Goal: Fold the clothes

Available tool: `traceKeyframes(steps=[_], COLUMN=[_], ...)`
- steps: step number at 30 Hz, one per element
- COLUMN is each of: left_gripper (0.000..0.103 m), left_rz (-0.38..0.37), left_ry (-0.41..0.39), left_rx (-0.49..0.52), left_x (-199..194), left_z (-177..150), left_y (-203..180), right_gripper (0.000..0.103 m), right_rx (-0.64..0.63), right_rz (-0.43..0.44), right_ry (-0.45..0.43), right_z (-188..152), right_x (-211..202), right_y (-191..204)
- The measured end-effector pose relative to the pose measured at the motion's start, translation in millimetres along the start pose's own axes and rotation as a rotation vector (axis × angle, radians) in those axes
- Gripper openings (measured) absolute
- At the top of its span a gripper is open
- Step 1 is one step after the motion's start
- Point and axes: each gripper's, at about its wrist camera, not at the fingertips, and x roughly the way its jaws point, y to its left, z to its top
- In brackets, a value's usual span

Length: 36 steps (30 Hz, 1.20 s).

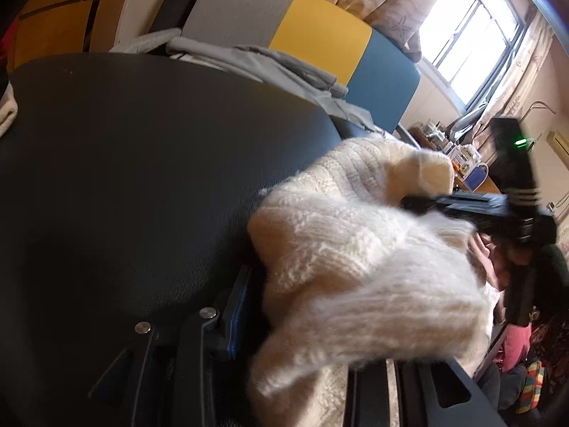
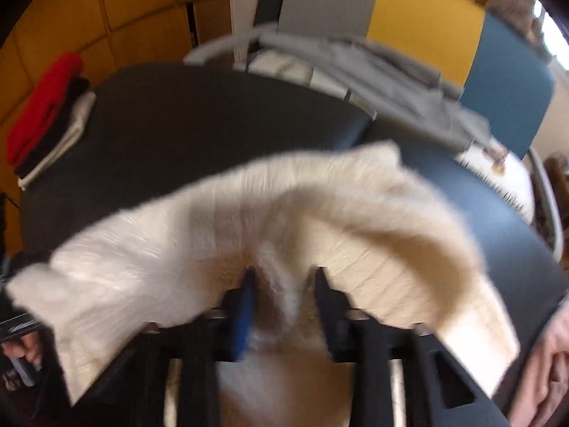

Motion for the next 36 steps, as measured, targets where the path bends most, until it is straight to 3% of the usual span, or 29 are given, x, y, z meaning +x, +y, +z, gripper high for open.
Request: traceKeyframes(steps=[1, 2, 3, 6, 9, 12, 14, 20, 25, 28, 36], left_gripper=[0.03, 0.018, 0.013, 0.009, 0.006, 0.005, 0.005, 0.005, 0.005, 0.005, 0.005], left_rz=[0.004, 0.005, 0.005, 0.017, 0.021, -0.009, -0.029, -0.086, -0.144, -0.162, -0.221], left_ry=[0.0, -0.002, -0.009, -0.094, -0.204, -0.328, -0.398, -0.604, -0.718, -0.778, -0.906], left_rx=[0.014, 0.025, 0.032, 0.039, 0.039, 0.057, 0.092, 0.221, 0.3, 0.338, 0.377], left_x=[0.5, -0.2, -2.2, -18.8, -47.1, -84.3, -109.4, -192.9, -266.7, -301.9, -385.2], left_z=[0.8, 2.0, 3.6, 13.6, 31.3, 53.4, 67.7, 105.2, 131.7, 132.4, 116.1], left_y=[-1.2, -2.4, -3.6, -7.7, -16.9, -33.9, -50.0, -106.0, -138.3, -152.5, -177.7], right_gripper=[0.011, 0.009, 0.008, 0.007, 0.007, 0.007, 0.007, 0.007, 0.007, 0.007, 0.007], right_rx=[0.03, 0.059, 0.089, 0.326, 0.535, 0.607, 0.596, 0.49, 0.375, 0.286, 0.135], right_rz=[0.021, 0.042, 0.063, 0.271, 0.529, 0.758, 0.835, 0.863, 0.793, 0.762, 0.726], right_ry=[-0.004, -0.008, -0.013, -0.081, -0.2, -0.389, -0.502, -0.791, -1.003, -1.083, -1.233], right_z=[1.2, 2.5, 3.7, -7.8, -27.9, -42.0, -42.7, -34.3, -41.0, -45.1, -53.9], right_x=[5.8, 11.7, 17.5, 5.1, -21.9, -69.0, -105.0, -220.4, -312.9, -361.6, -413.0], right_y=[-4.0, -8.1, -12.1, -47.3, -75.6, -88.1, -91.9, -94.8, -79.9, -64.5, -22.2])
